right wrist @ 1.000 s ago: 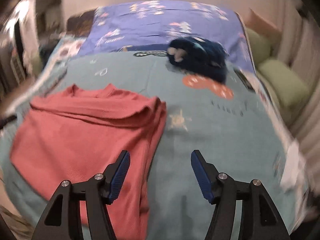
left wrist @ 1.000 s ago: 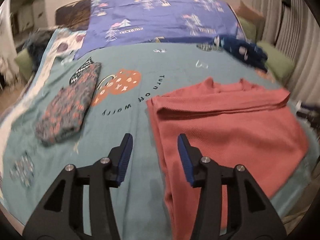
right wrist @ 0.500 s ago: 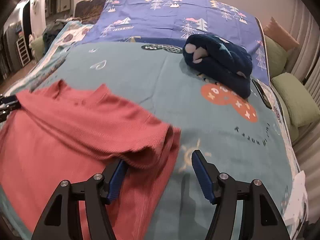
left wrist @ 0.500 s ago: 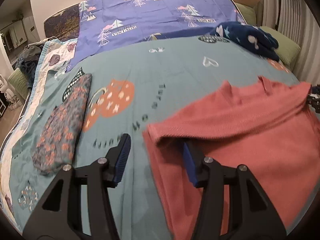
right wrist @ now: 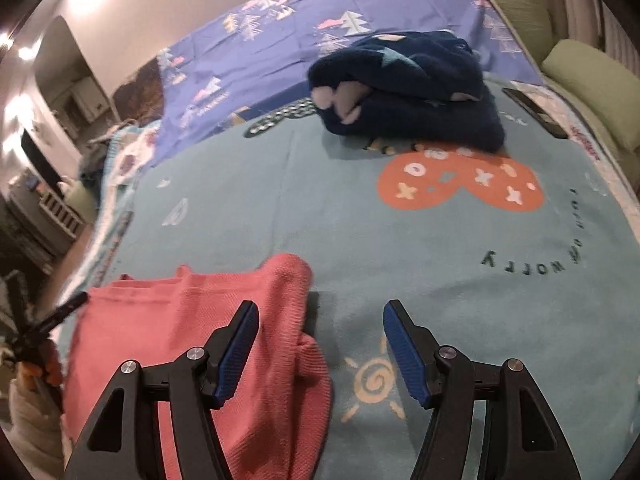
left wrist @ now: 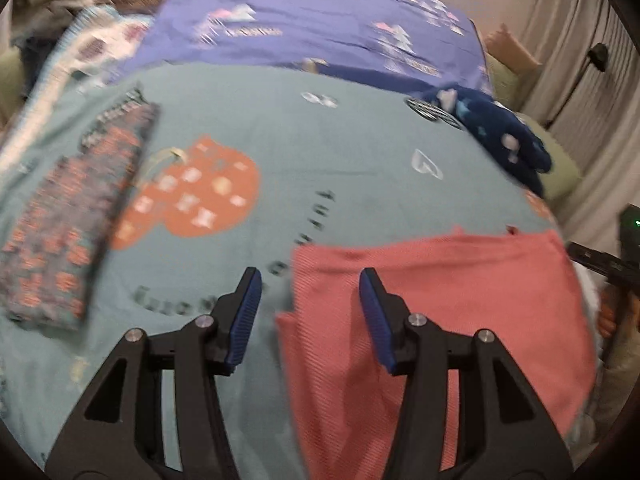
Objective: Fold small clothes
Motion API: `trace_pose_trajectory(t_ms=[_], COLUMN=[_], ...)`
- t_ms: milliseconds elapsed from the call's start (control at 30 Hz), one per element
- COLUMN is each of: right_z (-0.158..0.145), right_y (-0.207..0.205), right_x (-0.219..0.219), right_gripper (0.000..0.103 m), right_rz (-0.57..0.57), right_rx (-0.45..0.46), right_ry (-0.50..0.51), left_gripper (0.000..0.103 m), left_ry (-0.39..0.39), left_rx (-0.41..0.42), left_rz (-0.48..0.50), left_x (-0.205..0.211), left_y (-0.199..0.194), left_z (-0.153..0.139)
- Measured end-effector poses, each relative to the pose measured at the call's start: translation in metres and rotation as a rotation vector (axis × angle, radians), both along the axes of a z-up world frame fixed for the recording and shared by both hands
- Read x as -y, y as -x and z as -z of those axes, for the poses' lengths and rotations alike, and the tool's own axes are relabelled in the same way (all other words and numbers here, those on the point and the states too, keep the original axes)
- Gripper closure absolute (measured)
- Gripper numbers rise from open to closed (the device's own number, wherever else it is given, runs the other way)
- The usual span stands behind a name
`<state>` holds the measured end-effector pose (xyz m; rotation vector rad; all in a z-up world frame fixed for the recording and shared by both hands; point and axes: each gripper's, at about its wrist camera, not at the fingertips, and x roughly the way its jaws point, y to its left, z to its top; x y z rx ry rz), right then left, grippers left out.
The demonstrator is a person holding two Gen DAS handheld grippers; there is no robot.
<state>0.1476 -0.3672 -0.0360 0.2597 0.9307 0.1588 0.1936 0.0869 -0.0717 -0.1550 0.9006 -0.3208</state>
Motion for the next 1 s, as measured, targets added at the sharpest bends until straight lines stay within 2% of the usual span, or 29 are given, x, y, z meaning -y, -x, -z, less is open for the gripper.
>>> trace_pose_trajectory(t_ms=[67, 133, 167, 200, 233, 367, 433, 500, 567, 600, 667, 733, 800, 833, 900, 933, 967, 1000], right_z=[0.000, 0.004, 0.006, 0.009, 0.010, -0.016, -0.019, -0.006, 0.015, 0.018, 0.010, -0.001, -0.008, -0.008, -0.002, 0.001, 0.007, 0.015], right_y=[-0.005, -0.012, -0.017, -0.020, -0.022, -0.007, -0.008, -0.020, -0.028, -0.023, -0.006, 0.018, 0.047, 0.057, 0.077, 0.081, 0.087, 0.092], right_x=[-0.005, -0.010, -0.012, -0.014, -0.014, -0.017, -0.016, -0.013, -0.005, 0.000, 0.007, 0.012, 0.013, 0.012, 0.001, -0.004, -0.008, -0.007], right_gripper=[0.037, 0.039, 0.061, 0.101, 0.099, 0.100, 0.100, 0.096, 0.091, 0.089, 0.085, 0.079, 0.078, 0.078, 0.078, 0.078, 0.082, 0.101], right_rz=[-0.033, -0.058, -0.068, -0.063, -0.041, 0.007, 0.023, 0.040, 0.076, 0.093, 0.100, 0.101, 0.083, 0.070, 0.025, 0.015, 0.013, 0.040], right_rx=[0.002, -0.010, -0.023, -0.040, -0.047, 0.063, 0.067, 0.009, -0.095, -0.105, -0.070, -0.035, -0.022, -0.025, -0.052, -0.065, -0.081, -0.105], right_ry=[-0.022, -0.041, -0.057, -0.063, -0.067, -0.006, 0.032, 0.065, 0.049, 0.000, -0.045, -0.045, -0.052, -0.057, -0.068, -0.067, -0.070, -0.071], left_gripper=[0.051, 0.082, 0.097, 0.097, 0.097, 0.097, 0.097, 0.096, 0.096, 0.096, 0.095, 0.086, 0.072, 0.069, 0.060, 0.059, 0.059, 0.063], left_ry=[-0.013, -0.023, -0.032, -0.026, -0.016, -0.022, -0.070, -0.145, -0.196, -0.184, -0.119, -0.096, -0.063, -0.038, -0.009, -0.022, -0.047, -0.097], left_rx=[0.005, 0.030, 0.034, 0.043, 0.067, 0.182, 0.212, 0.197, 0.137, 0.107, 0.104, 0.123, 0.149, 0.151, 0.122, 0.098, 0.078, 0.052], left_rz=[-0.007, -0.019, -0.029, -0.039, -0.053, -0.076, -0.070, -0.068, -0.105, -0.126, -0.143, -0.155, -0.160, -0.150, -0.107, -0.085, -0.073, -0.074], left_x=[0.006, 0.009, 0.011, 0.010, 0.008, 0.007, 0.012, 0.017, 0.013, 0.006, -0.009, -0.021, -0.031, -0.033, -0.032, -0.027, -0.023, -0.018], left_y=[-0.002, -0.004, -0.006, -0.006, -0.003, 0.013, 0.010, -0.002, -0.010, -0.009, 0.004, 0.024, 0.048, 0.060, 0.081, 0.090, 0.095, 0.099], left_z=[0.004, 0.004, 0.004, 0.001, -0.004, -0.031, -0.034, -0.021, -0.004, 0.000, -0.003, -0.014, -0.024, -0.027, -0.023, -0.016, -0.010, 0.001])
